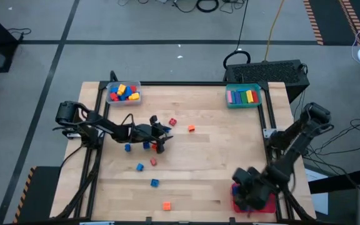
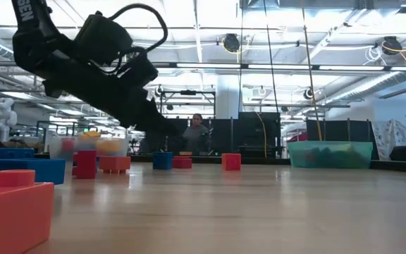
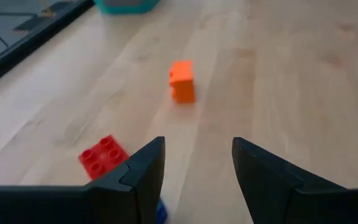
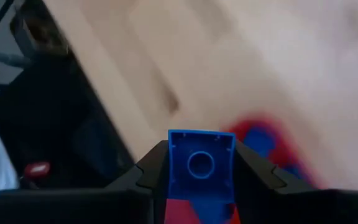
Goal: Sort blocks by size
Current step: Put the small blue game piece into the red bin
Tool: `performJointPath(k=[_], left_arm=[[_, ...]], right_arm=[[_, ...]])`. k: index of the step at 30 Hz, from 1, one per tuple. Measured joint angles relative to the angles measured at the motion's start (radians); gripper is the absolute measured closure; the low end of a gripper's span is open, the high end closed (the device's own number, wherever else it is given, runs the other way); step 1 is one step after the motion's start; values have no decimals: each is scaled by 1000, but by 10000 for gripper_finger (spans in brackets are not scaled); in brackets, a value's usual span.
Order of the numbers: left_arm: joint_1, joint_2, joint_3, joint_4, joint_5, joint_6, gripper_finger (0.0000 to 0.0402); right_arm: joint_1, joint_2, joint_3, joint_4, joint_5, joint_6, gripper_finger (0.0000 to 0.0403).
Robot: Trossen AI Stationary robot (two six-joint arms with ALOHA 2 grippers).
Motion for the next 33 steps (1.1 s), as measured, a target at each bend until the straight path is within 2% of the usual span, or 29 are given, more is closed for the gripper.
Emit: performJointPath(k=[4,8,14,18,21,24,26,28,33], left_arm=[[16,0,19,-116,15,7,212],[41,-2,75,-295,23,2,212],[48,-3,153,-449,37,32,212],[49,-12,198,-562,41,63,212],[49,-38,214,-660,41,118,212],[57,-68,216,-725,41,163,212],[74,-91,217,-745,34,186,212],[96,-101,212,-760,32,211,212],[131,-108,212,-761,29,317,212]], right_arm=[[95,23,0,-17,4,197,285],[135,68,0,-78,22,338,272],[138,110,0,-87,7,353,221],[125,107,0,-143,18,439,196],[125,106,0,-167,160,468,191],[122,106,0,-179,350,436,191],[112,105,1,-178,438,405,193],[94,104,1,-176,480,364,195],[37,104,1,-157,502,264,195]])
